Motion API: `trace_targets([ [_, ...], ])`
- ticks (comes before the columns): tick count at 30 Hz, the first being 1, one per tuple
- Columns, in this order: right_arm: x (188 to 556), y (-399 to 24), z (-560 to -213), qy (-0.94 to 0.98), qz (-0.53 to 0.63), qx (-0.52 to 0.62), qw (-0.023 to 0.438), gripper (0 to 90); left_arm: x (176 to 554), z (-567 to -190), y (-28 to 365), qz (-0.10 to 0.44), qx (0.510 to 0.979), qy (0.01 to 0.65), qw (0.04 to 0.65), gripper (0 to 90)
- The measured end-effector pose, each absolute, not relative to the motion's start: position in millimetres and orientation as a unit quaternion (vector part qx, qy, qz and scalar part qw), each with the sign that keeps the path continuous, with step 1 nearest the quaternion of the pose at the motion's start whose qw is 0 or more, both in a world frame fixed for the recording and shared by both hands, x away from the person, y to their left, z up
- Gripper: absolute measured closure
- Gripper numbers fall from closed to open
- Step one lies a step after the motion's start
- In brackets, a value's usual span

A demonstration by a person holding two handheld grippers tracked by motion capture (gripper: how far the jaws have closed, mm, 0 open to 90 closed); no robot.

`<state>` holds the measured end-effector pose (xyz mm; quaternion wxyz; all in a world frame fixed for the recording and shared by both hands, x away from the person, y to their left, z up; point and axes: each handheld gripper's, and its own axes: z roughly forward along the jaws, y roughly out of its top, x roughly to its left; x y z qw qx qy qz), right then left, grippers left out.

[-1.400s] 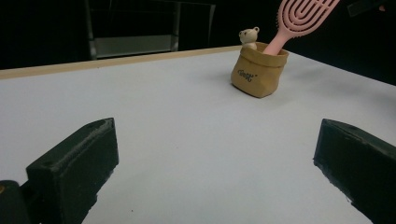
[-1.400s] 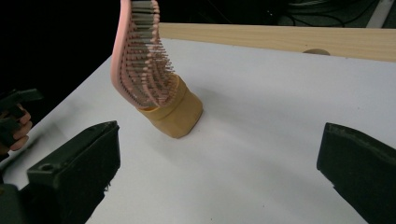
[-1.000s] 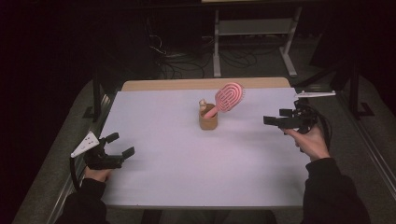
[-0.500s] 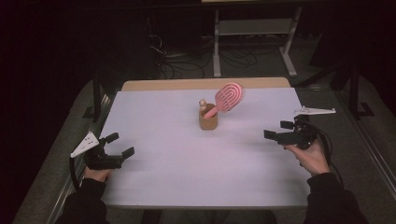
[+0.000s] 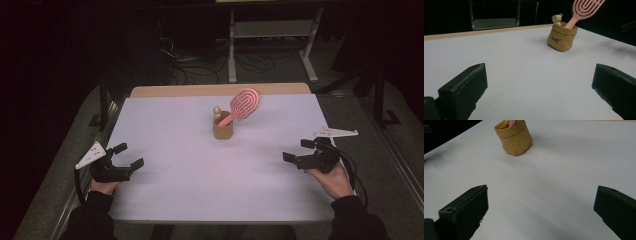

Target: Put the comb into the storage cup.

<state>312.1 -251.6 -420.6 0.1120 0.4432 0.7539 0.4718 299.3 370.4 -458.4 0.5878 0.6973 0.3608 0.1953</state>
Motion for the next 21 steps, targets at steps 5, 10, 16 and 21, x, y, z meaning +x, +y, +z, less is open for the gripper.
trace_targets([
  [5,305,-255,-424,0.749,0.475,0.444,0.129,0.0,298,-460,370,0.193,0.699,0.362,0.586,0.0],
  [10,296,-262,-431,0.743,0.48,0.444,0.144,0.0,298,-461,370,0.191,0.7,0.365,0.583,0.0],
  [16,286,-269,-439,0.739,0.482,0.442,0.161,0.0,298,-461,371,0.19,0.7,0.366,0.583,0.0],
  [21,281,-272,-444,0.738,0.484,0.438,0.172,0.0,298,-462,371,0.191,0.702,0.367,0.58,0.0],
])
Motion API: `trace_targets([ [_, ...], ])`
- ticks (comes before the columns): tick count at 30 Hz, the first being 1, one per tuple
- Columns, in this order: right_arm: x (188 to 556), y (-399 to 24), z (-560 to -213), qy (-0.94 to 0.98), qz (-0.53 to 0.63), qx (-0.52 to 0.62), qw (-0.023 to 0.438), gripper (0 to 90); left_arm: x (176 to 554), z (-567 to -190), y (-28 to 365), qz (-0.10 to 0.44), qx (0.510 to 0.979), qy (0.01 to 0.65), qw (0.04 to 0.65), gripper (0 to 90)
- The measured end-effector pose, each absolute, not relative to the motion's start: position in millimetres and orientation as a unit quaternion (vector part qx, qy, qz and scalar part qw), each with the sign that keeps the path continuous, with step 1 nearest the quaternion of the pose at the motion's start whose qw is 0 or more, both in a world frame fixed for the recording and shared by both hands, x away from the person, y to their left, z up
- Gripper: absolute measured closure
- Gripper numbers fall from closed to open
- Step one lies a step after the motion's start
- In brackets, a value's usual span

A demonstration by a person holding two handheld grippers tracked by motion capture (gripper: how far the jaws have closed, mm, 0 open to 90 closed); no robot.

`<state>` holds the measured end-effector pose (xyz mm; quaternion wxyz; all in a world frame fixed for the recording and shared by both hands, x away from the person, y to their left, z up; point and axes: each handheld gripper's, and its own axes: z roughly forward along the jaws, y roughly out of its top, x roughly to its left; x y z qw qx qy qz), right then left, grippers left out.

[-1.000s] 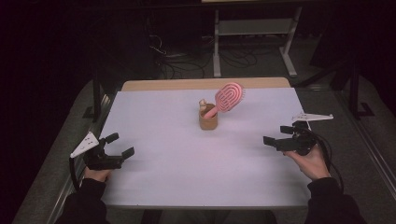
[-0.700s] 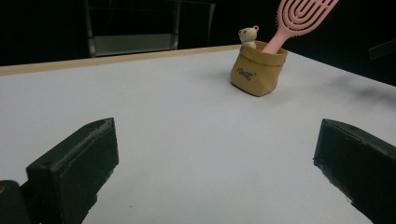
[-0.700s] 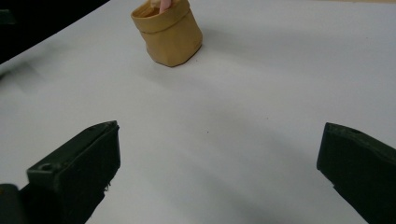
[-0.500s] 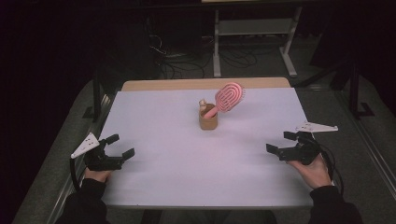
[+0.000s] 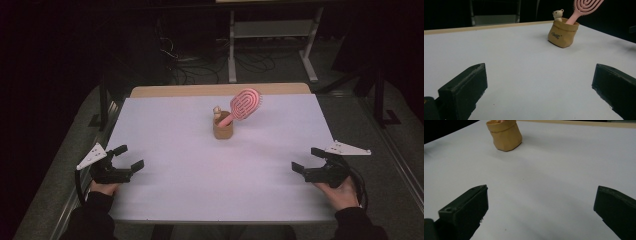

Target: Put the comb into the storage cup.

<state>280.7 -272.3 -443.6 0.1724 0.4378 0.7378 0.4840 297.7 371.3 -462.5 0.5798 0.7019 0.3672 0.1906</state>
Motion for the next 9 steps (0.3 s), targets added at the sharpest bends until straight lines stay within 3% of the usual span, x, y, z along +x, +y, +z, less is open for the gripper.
trace_targets([
  [9,268,-279,-451,0.736,0.481,0.442,0.18,0.0,297,-462,373,0.192,0.7,0.365,0.583,0.0],
])
